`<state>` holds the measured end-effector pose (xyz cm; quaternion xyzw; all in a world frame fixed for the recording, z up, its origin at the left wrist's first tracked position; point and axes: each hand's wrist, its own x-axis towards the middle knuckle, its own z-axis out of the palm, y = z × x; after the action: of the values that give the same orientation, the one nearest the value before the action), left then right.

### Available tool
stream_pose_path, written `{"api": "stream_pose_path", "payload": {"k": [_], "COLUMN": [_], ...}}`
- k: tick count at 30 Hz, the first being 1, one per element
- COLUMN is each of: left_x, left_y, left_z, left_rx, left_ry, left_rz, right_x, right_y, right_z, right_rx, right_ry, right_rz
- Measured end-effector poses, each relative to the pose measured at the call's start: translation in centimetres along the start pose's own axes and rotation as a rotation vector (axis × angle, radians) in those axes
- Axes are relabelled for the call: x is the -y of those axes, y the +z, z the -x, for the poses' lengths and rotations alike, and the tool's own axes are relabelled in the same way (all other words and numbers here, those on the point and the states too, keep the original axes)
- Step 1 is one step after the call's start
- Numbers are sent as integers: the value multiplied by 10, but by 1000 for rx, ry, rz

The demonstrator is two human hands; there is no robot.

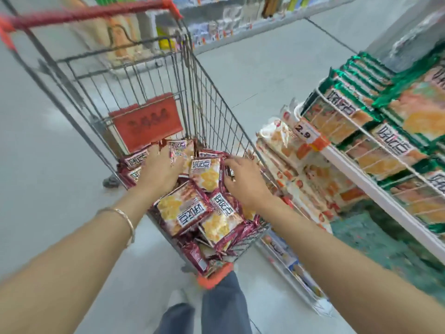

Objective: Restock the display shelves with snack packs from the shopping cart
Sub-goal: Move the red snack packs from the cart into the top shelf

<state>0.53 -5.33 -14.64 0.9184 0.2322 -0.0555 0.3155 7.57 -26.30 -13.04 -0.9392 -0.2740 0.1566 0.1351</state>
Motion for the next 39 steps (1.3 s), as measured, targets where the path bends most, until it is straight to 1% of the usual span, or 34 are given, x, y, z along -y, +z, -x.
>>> {"api": "stream_pose_path", "payload": {"k": [2,4,5,6,8,9,10,11,12,13,15,16,17,18,19,20,21,22,23,24,25,26,27,28,29,30,32,35,36,37,38,39], "left_x": [10,13,13,13,16,18,22,25,24,21,6,-5,-14,-21,-25,-26,-25,-20,-13,-9,-5,1,3,5,8,11,11,8,10,10,8,8], "left_y": [6,10,11,12,14,15,15,13,10,6,1,0,0,3,4,4,5,6,9,11,15,19,21,19,17,15,8,-3,-6,-9,-11,-12], "left_z": [3,3,4,3,0,-2,-5,-7,-9,-11,-16,-18,-20,-23,-25,-24,-22,-19,-16,-12,-7,-5,-2,1,3,4,5,7,6,6,6,6], "left_rx": [5,-22,-34,-42,-40,-28,-16,3,31,87,271,355,427,490,547,571,566,525,452,372,318,278,247,209,167,123,47,-9,-34,-67,-97,-113], "left_ry": [-42,-95,-132,-167,-217,-226,-222,-212,-175,-107,53,109,116,67,-13,-104,-199,-301,-400,-486,-543,-586,-624,-668,-704,-725,-716,-691,-679,-664,-656,-645], "left_rz": [85,165,207,247,286,288,289,280,246,165,-107,-217,-272,-257,-154,28,201,352,449,510,557,613,687,754,784,787,815,838,826,836,833,815], "right_x": [3,11,15,18,23,24,24,25,22,18,9,6,4,1,-2,-7,-15,-24,-35,-47,-57,-62,-64,-64,-64,-65,-69,-74,-75,-74,-74,-72], "right_y": [22,43,56,71,103,114,119,115,107,94,62,43,25,11,-1,-7,-9,-4,10,27,46,61,75,86,92,97,95,61,47,36,34,35], "right_z": [-7,-17,-22,-26,-27,-26,-23,-20,-21,-24,-37,-44,-51,-57,-61,-64,-64,-62,-59,-55,-47,-37,-27,-18,-12,-10,-14,-35,-43,-49,-53,-54], "right_rx": [176,230,251,299,408,422,415,403,395,384,406,434,463,470,456,428,394,365,363,401,495,628,724,763,760,715,567,319,276,289,336,423], "right_ry": [171,366,429,449,417,401,391,366,318,264,141,84,47,23,19,47,91,163,250,317,355,364,370,383,398,392,357,423,423,406,410,432], "right_rz": [-230,-471,-500,-432,-185,-159,-248,-389,-490,-546,-591,-637,-705,-778,-832,-876,-895,-858,-735,-551,-359,-209,-134,-106,-118,-133,-202,-450,-478,-451,-424,-374]}}
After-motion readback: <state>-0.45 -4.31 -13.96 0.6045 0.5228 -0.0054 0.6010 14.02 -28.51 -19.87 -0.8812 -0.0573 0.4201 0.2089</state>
